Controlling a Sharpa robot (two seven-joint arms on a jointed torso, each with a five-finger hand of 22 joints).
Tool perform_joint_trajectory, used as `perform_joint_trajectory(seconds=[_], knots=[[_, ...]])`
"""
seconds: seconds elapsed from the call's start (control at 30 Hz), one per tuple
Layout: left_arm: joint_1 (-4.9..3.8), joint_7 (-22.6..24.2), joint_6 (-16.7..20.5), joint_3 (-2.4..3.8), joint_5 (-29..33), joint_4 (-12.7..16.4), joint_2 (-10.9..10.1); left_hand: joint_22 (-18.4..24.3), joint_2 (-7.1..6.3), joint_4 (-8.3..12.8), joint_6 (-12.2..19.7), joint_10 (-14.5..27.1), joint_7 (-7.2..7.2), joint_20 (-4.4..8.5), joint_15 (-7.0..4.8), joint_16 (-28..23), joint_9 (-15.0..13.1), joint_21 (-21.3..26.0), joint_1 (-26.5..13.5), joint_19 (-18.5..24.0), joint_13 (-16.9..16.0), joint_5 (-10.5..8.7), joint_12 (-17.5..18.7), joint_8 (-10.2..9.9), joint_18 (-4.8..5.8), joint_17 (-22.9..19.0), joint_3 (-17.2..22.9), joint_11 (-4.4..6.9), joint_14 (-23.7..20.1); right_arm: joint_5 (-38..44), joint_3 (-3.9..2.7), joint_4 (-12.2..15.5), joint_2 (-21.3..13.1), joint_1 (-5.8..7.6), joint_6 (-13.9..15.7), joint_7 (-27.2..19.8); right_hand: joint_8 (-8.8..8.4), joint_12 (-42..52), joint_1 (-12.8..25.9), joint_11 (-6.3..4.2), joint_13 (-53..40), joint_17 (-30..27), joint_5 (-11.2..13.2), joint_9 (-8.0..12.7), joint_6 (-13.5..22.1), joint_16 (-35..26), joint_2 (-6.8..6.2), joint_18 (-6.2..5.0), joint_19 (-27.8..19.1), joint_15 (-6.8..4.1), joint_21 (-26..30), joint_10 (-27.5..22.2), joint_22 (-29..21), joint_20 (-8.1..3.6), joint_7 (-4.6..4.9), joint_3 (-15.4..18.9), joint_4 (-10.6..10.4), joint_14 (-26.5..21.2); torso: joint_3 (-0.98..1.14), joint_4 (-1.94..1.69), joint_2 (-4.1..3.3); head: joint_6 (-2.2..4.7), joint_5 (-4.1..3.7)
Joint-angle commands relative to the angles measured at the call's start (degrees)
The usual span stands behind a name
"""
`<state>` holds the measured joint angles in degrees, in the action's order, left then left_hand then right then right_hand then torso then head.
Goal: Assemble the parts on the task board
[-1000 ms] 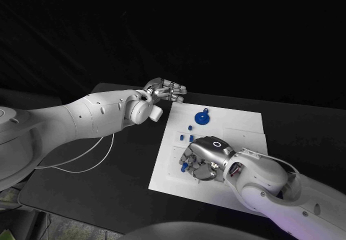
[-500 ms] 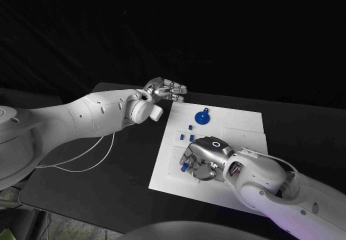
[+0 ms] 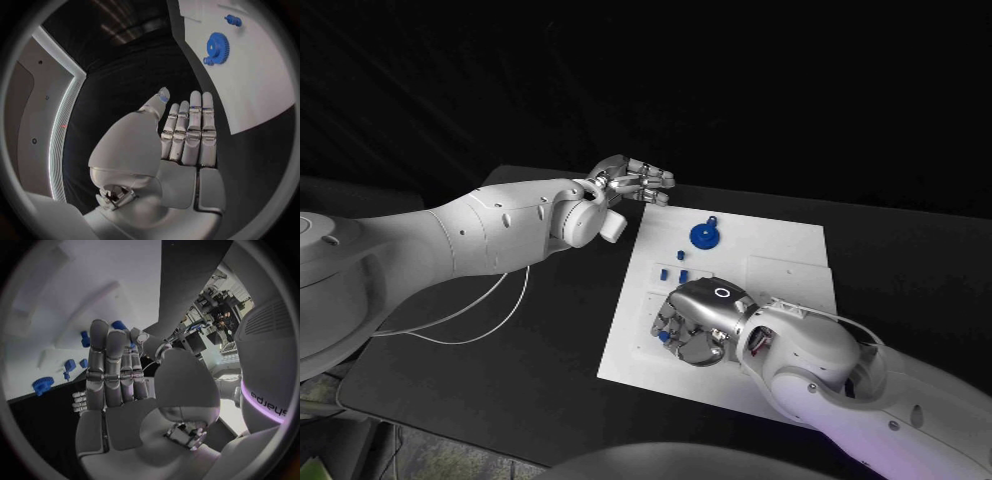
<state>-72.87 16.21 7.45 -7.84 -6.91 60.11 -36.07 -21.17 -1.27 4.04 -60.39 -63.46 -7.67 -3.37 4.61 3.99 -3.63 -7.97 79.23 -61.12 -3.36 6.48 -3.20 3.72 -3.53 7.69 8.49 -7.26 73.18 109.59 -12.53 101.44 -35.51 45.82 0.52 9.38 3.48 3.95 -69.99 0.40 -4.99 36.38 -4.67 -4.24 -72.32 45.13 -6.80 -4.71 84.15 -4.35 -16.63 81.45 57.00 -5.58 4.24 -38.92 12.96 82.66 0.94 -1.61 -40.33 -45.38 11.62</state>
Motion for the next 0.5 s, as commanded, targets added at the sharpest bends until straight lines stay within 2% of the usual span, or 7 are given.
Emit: perform_joint_trajectory(seconds=[0.03,0.1,0.17,0.27,0.33,0.43,0.5], knots=[[0.07,0.3,-0.9,0.05,-0.1,0.1,0.1,0.0,0.61,0.1,0.3,0.3,-0.28,-0.3,0.06,-0.3,0.0,-0.3,0.1,0.1,0.0,-0.11,-0.1,-0.1,-0.25,0.1,-0.3,-0.02,-0.5,0.3,0.46,-0.8,-0.2,-0.43,-1.3,0.4,0.17,-0.2,0.1,0.02,0.5,-0.3,-2.3,0.3,1.7,-0.4,-0.09,-0.84,1.3,0.04,0.5,-0.9,-0.1,-0.05,0.41,2.1,-0.2,-0.2,0.01,0.04,0.01,0.08,-0.09],[0.07,0.3,-0.9,0.05,-0.1,0.0,0.1,0.3,0.59,0.0,0.3,0.3,-0.28,-0.33,0.09,-0.3,0.0,-0.4,0.1,0.1,0.0,-0.12,-0.1,-0.1,-0.24,0.1,-0.4,-0.05,-0.6,-0.2,0.49,-0.8,-0.3,-0.43,-0.4,0.4,0.11,-0.2,-0.1,-0.13,0.5,-0.4,-3.1,0.4,2.9,-0.4,-0.34,-0.72,1.4,0.06,0.8,-0.9,-0.4,0.03,0.52,4.8,-0.7,-0.1,0.01,0.04,0.01,0.08,-0.09],[0.07,0.3,-0.9,0.05,-0.1,0.1,0.0,0.3,0.59,0.0,0.3,0.3,-0.28,-0.33,0.09,-0.3,0.0,-0.4,0.1,0.1,0.0,-0.12,-0.1,-0.1,-0.24,0.1,-0.4,-0.05,-0.6,-0.4,0.5,-0.8,-0.4,-0.43,1.0,0.6,0.05,-0.3,0.7,-0.33,0.7,-0.5,-2.9,0.6,6.6,-0.4,-1.13,-0.54,1.6,0.04,1.2,-0.7,-0.9,0.09,0.63,7.7,-1.7,0.0,0.02,0.03,0.0,0.1,-0.13],[0.07,0.2,-0.9,0.05,-0.1,0.1,-0.1,0.4,0.5,0.0,0.4,0.4,-0.31,-0.33,0.08,-0.3,0.0,-0.4,0.2,0.1,0.0,-0.12,-0.1,-0.2,-0.25,0.1,-0.4,-0.05,-0.6,-0.7,0.51,-0.7,-0.7,-0.43,3.3,0.7,0.02,-0.3,0.0,-0.11,1.0,-0.7,-1.9,0.7,9.9,-0.5,-1.75,-0.39,1.8,0.13,1.7,-1.4,-1.5,0.07,0.95,9.2,-2.0,0.0,0.03,0.03,0.0,0.14,-0.15],[0.07,0.2,-1.0,0.05,-0.1,0.1,-0.1,0.4,0.5,0.0,0.4,0.4,-0.31,-0.33,0.08,-0.3,0.0,-0.4,0.2,0.1,0.0,-0.12,-0.1,-0.2,-0.25,0.1,-0.4,-0.05,-0.6,-1.0,0.51,-0.5,-1.0,-0.43,4.6,0.8,0.03,-0.3,0.2,-0.14,1.0,-0.8,-2.0,0.7,12.9,-0.5,-2.63,-0.36,1.9,0.16,1.9,-1.6,-1.8,0.12,0.52,10.2,-2.4,0.1,0.06,0.04,0.01,0.19,-0.2],[0.07,0.1,-1.0,0.05,-0.1,0.1,-0.2,0.4,0.47,0.1,0.4,0.4,-0.35,-0.34,0.11,-0.3,0.0,-0.4,0.2,0.2,0.0,-0.13,-0.1,-0.1,-0.24,0.1,-0.4,-0.08,-0.6,-1.5,0.51,-0.3,-1.3,-0.43,5.7,0.7,0.1,-0.3,0.6,-0.18,1.1,-0.9,-2.8,0.7,15.0,-0.5,-3.42,-0.3,2.0,0.19,2.1,-1.7,-2.3,0.17,-0.19,12.7,-3.6,0.1,0.04,0.0,0.0,0.22,-0.26],[0.07,0.1,-1.1,0.05,-0.1,0.2,-0.3,0.5,0.46,0.1,0.4,0.5,-0.35,-0.35,0.12,-0.3,0.0,-0.4,0.2,0.2,0.0,-0.17,-0.1,-0.1,-0.23,0.1,-0.4,-0.09,-0.7,-2.0,0.51,-0.1,-1.6,-0.43,6.4,0.7,0.01,-0.3,-1.2,-0.25,1.1,-1.1,-3.7,0.7,18.7,-0.4,-3.21,-0.19,2.1,0.14,2.0,-1.7,-3.2,0.09,-0.79,17.4,-5.6,0.1,0.03,-0.01,-0.03,0.22,-0.33]])
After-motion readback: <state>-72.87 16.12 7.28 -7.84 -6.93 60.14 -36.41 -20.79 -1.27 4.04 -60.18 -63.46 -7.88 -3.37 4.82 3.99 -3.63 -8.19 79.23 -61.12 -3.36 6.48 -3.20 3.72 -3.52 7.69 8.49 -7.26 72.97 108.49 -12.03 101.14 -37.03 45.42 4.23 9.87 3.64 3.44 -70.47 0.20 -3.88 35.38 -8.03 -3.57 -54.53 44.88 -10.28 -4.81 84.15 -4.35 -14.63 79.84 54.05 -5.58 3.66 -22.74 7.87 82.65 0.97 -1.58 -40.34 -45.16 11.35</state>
